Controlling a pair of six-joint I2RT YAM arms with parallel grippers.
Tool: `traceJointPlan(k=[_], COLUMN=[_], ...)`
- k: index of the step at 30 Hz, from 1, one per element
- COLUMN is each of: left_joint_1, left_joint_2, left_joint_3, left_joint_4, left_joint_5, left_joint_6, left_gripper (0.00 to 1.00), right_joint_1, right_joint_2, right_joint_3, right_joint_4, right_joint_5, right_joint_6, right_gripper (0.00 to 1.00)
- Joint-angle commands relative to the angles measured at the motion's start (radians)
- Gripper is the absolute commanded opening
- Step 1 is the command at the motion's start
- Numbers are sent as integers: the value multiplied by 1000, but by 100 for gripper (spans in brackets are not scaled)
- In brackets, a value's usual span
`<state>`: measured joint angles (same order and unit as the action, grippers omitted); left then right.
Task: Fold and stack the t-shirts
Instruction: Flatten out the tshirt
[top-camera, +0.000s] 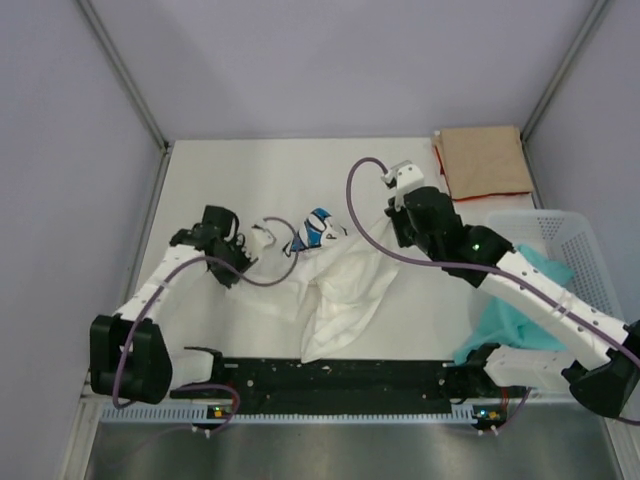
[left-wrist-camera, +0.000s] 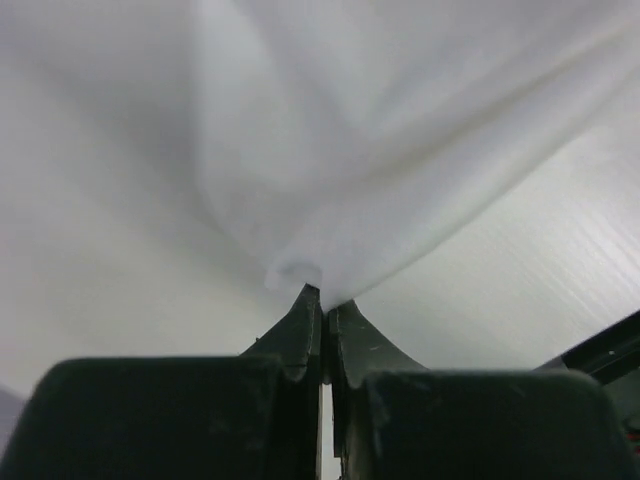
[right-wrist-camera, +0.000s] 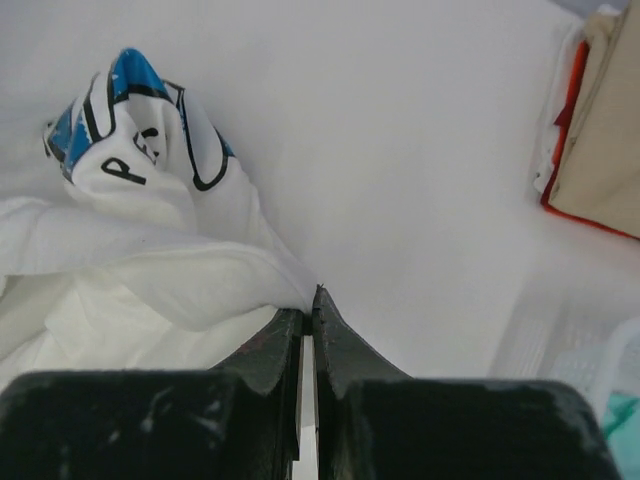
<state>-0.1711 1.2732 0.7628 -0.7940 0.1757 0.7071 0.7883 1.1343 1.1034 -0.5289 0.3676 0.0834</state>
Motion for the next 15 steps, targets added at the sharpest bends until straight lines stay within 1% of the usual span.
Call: traceJointPlan(k=[1,3,4,7,11,15], left_joint_1=[35,36,36,36,36,36], left_joint_2=[-176,-240,-279,-330,-365,-390], left_joint_3=[407,556,629,815,1012,1193], left_joint_4=[-115,-157,-178,-253,-338,-385], left_joint_5=[-18,-42,-57,-91,-200,-246], left_joint_6=[-93,-100,-98,-93,-101,-98], left_gripper=[0,0,0,0,0,0], right_joint_1=[-15,-14,-15,-15,-15,-14], right_joint_2=[-83,-103,-116,-163,-202,-217], right_joint_3=[252,346,392,493,640,753], right_joint_4=[-37,-83,-103,-166,-282,-364], right_joint_5=[100,82,53,-56,-214,-343], right_joint_6=[-114,-143,-157,-175,-163,-111], right_gripper=[0,0,0,0,0,0])
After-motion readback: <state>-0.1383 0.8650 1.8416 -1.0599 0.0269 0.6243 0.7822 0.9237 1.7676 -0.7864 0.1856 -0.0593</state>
